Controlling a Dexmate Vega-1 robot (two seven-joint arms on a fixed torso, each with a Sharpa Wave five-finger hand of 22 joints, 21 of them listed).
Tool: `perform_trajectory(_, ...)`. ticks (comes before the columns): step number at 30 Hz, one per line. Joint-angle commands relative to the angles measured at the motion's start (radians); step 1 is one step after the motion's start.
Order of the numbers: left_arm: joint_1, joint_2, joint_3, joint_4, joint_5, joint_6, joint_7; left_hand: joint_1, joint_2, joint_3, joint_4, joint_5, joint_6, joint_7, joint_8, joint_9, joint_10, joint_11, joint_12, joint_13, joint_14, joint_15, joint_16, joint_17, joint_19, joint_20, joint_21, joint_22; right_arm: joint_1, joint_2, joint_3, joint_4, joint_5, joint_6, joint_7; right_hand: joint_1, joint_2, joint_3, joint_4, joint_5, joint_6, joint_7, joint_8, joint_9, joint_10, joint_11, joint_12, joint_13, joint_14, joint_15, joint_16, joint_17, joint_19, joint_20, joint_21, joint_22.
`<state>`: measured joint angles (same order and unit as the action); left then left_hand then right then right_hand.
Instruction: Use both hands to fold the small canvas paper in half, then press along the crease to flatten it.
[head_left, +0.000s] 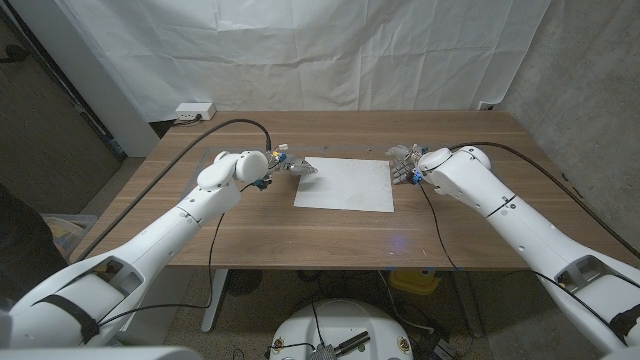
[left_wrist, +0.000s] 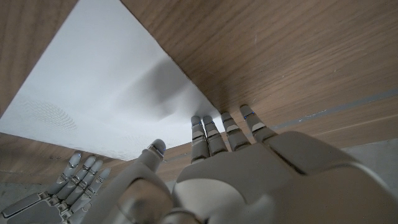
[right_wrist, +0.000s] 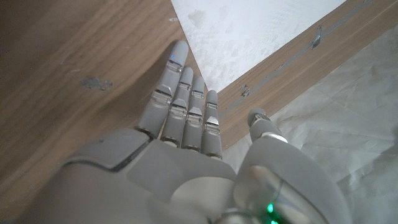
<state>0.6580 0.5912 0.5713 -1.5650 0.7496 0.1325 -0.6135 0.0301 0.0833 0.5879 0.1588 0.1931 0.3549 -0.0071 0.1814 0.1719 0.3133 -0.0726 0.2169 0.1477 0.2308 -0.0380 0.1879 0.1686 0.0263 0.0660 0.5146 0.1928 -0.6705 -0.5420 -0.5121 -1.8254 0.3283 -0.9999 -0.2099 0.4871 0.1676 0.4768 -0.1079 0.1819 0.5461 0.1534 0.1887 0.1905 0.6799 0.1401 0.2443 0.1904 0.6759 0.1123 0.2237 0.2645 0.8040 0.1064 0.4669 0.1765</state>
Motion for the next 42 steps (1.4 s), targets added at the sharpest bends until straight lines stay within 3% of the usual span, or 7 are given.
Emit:
perform_trajectory(1,-0.008,0.001,0.003,0.017,-0.009,0.001,-0.043,-0.005,0.014,0.000,0.002,0.009,0.010,0.011,0.004,0.006,0.056,0.020,0.005,0.039,0.009,-0.006,0.005,0.004,0.006,-0.003,0.002,0.003,-0.012,0.021,0.038,0.040,0.060,0.064,0.056,0.009,0.020,0.023,-0.001,0.008,0.001,0.006,0.003,0.002,0.029,-0.018,0.007,0.002,0.019,-0.011,0.007,0.000,0.010,-0.010,0.001,0.003)
perform_trajectory(8,-0.012,-0.001,0.005,0.025,-0.012,0.000,-0.038,-0.006,0.014,-0.001,0.002,0.010,0.007,0.013,0.003,0.006,0.055,0.021,0.003,0.039,0.009,-0.006,0.004,0.004,0.007,-0.007,0.002,0.003,-0.004,0.022,0.037,0.062,0.084,0.092,0.084,0.017,0.022,0.035,0.000,0.009,-0.007,0.020,0.001,0.001,0.028,-0.021,0.001,0.000,0.023,-0.018,0.008,-0.001,0.014,-0.016,0.001,0.003)
perform_trajectory(20,-0.016,-0.002,0.006,0.036,-0.018,-0.001,-0.032,-0.009,0.014,-0.004,0.002,0.012,0.007,0.013,0.004,0.006,0.055,0.021,0.000,0.040,0.009,-0.004,0.002,0.004,0.009,-0.008,0.001,0.003,-0.035,0.034,0.088,0.152,0.188,0.278,0.186,0.059,0.023,0.066,-0.012,0.008,-0.051,0.018,-0.010,0.001,-0.013,-0.015,-0.026,-0.001,0.079,-0.049,0.035,0.010,0.061,-0.038,0.017,0.005)
perform_trajectory(24,-0.018,-0.002,0.007,0.037,-0.017,-0.001,-0.031,-0.009,0.014,-0.005,0.003,0.012,0.006,0.014,0.004,0.006,0.053,0.022,-0.002,0.040,0.009,-0.003,0.001,0.004,0.010,-0.006,0.001,0.003,-0.047,0.044,0.108,0.184,0.231,0.326,0.213,0.063,0.018,0.070,-0.009,0.006,-0.084,0.026,-0.015,0.001,-0.021,0.000,-0.031,0.000,0.109,-0.058,0.046,0.013,0.087,-0.046,0.027,0.006)
perform_trajectory(34,-0.022,-0.005,0.010,0.041,-0.019,-0.003,-0.028,-0.010,0.018,-0.006,0.003,0.014,0.004,0.015,0.003,0.006,0.055,0.022,-0.003,0.040,0.009,-0.003,0.000,0.004,0.013,-0.007,0.001,0.003,-0.081,0.080,0.172,0.284,0.368,0.462,0.314,0.027,-0.009,0.045,0.015,-0.002,-0.105,0.043,-0.008,0.001,-0.006,0.032,-0.026,0.001,0.160,-0.054,0.056,0.014,0.137,-0.051,0.046,0.007)
perform_trajectory(42,-0.025,-0.006,0.012,0.043,-0.019,-0.004,-0.028,-0.011,0.019,-0.006,0.004,0.015,0.004,0.014,0.004,0.006,0.055,0.023,-0.004,0.040,0.010,-0.002,0.000,0.004,0.016,-0.007,0.002,0.003,-0.055,0.086,0.175,0.388,0.461,0.493,0.457,0.000,-0.015,0.031,0.031,-0.002,-0.118,0.050,-0.008,0.001,0.002,0.049,-0.025,0.002,0.185,-0.052,0.057,0.011,0.175,-0.061,0.061,0.007)
